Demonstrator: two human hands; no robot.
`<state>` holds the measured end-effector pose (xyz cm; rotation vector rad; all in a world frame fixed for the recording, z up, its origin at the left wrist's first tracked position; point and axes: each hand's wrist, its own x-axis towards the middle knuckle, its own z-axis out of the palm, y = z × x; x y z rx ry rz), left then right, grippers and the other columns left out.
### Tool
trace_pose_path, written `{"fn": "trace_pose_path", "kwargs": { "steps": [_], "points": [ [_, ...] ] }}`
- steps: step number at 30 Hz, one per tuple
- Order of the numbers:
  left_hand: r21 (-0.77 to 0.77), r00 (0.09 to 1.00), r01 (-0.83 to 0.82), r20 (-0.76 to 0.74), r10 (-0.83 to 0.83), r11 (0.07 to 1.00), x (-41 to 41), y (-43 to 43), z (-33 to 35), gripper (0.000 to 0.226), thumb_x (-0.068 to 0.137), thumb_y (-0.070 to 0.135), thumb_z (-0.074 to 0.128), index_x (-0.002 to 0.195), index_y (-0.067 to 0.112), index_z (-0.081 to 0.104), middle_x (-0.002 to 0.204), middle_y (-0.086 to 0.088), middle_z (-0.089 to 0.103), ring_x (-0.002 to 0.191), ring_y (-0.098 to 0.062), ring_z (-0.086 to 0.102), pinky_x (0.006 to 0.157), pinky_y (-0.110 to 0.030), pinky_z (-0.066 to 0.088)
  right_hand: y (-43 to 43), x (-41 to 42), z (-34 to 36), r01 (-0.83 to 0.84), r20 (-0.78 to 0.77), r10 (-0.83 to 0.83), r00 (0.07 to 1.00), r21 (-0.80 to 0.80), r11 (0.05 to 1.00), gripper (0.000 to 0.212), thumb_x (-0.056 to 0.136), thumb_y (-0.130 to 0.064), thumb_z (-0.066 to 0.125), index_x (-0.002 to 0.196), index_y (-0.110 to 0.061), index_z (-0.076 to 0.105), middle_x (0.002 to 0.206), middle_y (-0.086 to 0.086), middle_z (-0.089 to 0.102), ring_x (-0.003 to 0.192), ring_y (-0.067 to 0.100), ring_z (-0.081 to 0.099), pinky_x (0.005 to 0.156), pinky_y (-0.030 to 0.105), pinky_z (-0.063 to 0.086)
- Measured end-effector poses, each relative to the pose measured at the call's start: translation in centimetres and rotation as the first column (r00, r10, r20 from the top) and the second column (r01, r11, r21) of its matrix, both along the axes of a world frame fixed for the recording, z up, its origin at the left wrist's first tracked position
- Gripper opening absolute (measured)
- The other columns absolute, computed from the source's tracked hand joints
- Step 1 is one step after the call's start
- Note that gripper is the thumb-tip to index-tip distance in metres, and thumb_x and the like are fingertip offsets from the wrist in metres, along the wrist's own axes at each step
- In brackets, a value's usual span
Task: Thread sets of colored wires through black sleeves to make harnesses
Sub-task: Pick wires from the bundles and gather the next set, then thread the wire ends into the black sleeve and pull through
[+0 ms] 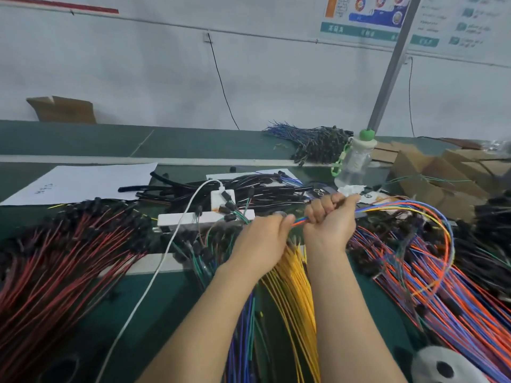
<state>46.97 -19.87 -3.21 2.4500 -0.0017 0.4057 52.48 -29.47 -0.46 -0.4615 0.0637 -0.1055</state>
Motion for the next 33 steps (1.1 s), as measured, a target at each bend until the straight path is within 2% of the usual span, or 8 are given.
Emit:
{"fn": "trace_pose_path", "kwargs": {
  "steps": [4, 7, 14, 18, 23, 27, 29, 33],
  "points": [
    [0.068, 0.978, -0.163, 0.142, 0.152, 0.984, 6.0, 0.4, 0.1, 0.021, 0.1, 0.02, 0.04, 0.102, 0.013, 0.06, 0.111, -0.006, 0.055, 0.107, -0.027, 0.052, 0.085, -0.036, 0.039, -1.0, 4.0, -0.8, 0.108, -0.052, -0.109, 0.993, -0.025, 0.994, 0.049, 0.104, -0.043, 0.026, 0.063, -0.017, 0.034, 0.041, -0.006, 0.022, 0.032, 0.009, 0.016, 0.036, 0.014, 0.011],
    [0.36, 0.977, -0.146, -0.095, 0.192, 0.922, 10.5, -0.3, -0.4, 0.024, 0.089, 0.011, 0.054, 0.111, 0.016, 0.061, 0.154, -0.011, 0.02, 0.141, -0.032, 0.014, 0.116, -0.044, 0.013, -1.1, 5.8, -1.6, 0.151, -0.078, -0.155, 0.985, -0.06, 0.987, 0.049, 0.104, -0.043, 0.028, 0.063, -0.017, 0.034, 0.042, -0.006, 0.022, 0.033, 0.01, 0.016, 0.038, 0.015, 0.011],
    [0.438, 0.93, -0.12, -0.264, 0.254, 0.891, 15.4, -0.6, -2.9, 0.027, 0.084, 0.003, 0.051, 0.106, 0.015, 0.06, 0.157, -0.011, 0.011, 0.145, -0.034, -0.004, 0.115, -0.054, -0.007, -2.2, 8.5, -3.1, 0.218, -0.127, -0.236, 0.963, -0.144, 0.965, 0.049, 0.104, -0.041, 0.031, 0.063, -0.015, 0.035, 0.04, -0.006, 0.022, 0.032, 0.011, 0.016, 0.037, 0.014, 0.013],
    [0.223, 0.964, -0.256, 0.135, 0.23, 0.941, 14.6, -0.3, -0.5, 0.026, 0.096, 0.012, 0.043, 0.118, 0.006, 0.056, 0.127, -0.011, 0.048, 0.122, -0.026, 0.04, 0.106, -0.036, 0.027, -2.4, 8.2, -2.9, 0.218, -0.14, -0.237, 0.961, -0.143, 0.966, 0.049, 0.103, -0.041, 0.033, 0.062, -0.015, 0.036, 0.041, -0.006, 0.022, 0.033, 0.011, 0.016, 0.039, 0.015, 0.012],
    [-0.283, 0.689, 0.052, 0.705, 0.17, 0.958, 8.8, -1.4, 9.5, 0.006, 0.094, 0.004, 0.048, 0.093, -0.002, 0.049, 0.096, -0.016, 0.055, 0.085, -0.029, 0.056, 0.077, -0.043, 0.044, -2.4, 5.6, -0.9, 0.181, -0.14, -0.196, 0.97, -0.111, 0.977, 0.047, 0.103, -0.042, 0.031, 0.063, -0.017, 0.036, 0.039, -0.008, 0.021, 0.031, 0.009, 0.016, 0.037, 0.014, 0.009],
    [-0.114, 0.432, 0.245, 0.902, -0.003, 0.963, 1.3, -2.5, 17.2, 0.01, 0.092, -0.001, 0.043, 0.101, 0.001, 0.047, 0.088, 0.002, 0.053, 0.07, -0.008, 0.062, 0.066, -0.028, 0.05, -2.9, 1.5, 1.5, 0.087, -0.088, -0.094, 0.992, -0.088, 0.992, 0.047, 0.103, -0.043, 0.029, 0.064, -0.018, 0.038, 0.04, -0.008, 0.019, 0.031, 0.008, 0.013, 0.035, 0.015, 0.009],
    [0.027, 0.533, 0.264, 0.829, -0.169, 0.964, -2.4, -2.1, 18.5, 0.022, 0.092, 0.0, 0.041, 0.113, 0.001, 0.044, 0.09, 0.006, 0.057, 0.063, 0.009, 0.052, 0.064, -0.019, 0.047, -3.3, -1.4, 2.4, 0.022, -0.019, -0.024, 1.0, -0.09, 0.996, 0.048, 0.103, -0.046, 0.03, 0.068, -0.017, 0.045, 0.041, -0.008, 0.022, 0.031, 0.007, 0.014, 0.033, 0.016, 0.012],
    [0.177, 0.936, 0.334, 0.054, -0.348, 0.926, -8.9, -0.1, 15.8, 0.019, 0.097, 0.004, 0.038, 0.108, 0.019, 0.041, 0.098, -0.005, 0.068, 0.054, 0.001, 0.049, 0.056, -0.02, 0.042, -3.0, -8.2, 2.2, -0.129, 0.081, 0.156, 0.984, -0.267, 0.955, 0.049, 0.093, -0.057, 0.04, 0.086, -0.014, 0.063, 0.047, -0.005, 0.047, 0.029, 0.003, 0.018, 0.032, 0.013, 0.012]
  ]
}}
